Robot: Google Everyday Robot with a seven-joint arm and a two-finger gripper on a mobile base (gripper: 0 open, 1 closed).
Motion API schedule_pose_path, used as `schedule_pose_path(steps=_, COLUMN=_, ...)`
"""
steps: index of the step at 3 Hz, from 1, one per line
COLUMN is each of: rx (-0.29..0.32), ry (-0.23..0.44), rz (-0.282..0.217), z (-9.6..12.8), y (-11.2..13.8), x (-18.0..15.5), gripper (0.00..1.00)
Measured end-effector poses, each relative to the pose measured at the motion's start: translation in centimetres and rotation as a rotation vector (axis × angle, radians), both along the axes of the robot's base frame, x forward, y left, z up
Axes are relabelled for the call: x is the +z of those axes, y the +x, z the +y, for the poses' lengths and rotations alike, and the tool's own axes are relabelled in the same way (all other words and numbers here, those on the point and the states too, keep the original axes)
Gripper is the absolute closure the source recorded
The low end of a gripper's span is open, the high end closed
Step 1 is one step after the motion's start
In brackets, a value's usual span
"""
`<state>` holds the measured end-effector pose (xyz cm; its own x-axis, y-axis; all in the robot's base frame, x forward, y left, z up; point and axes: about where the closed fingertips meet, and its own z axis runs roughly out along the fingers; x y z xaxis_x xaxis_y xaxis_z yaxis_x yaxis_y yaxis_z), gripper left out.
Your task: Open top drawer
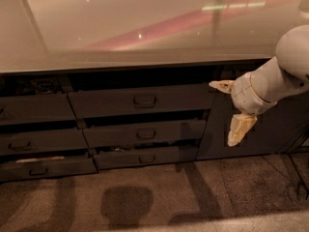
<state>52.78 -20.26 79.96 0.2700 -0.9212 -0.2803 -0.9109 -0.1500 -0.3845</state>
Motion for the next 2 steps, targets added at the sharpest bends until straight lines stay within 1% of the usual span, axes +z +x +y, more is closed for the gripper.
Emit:
schedule_pose_path(steps=1, rx=-0.037, ry=-0.047, rz=-0.028, z=0.84, y=0.82, x=-0.21, gripper=0.00)
schedule_pose_path(steps=2, rx=-0.037, ry=-0.047, rz=-0.027, z=0.84, y=0.83, x=-0.21, gripper=0.00)
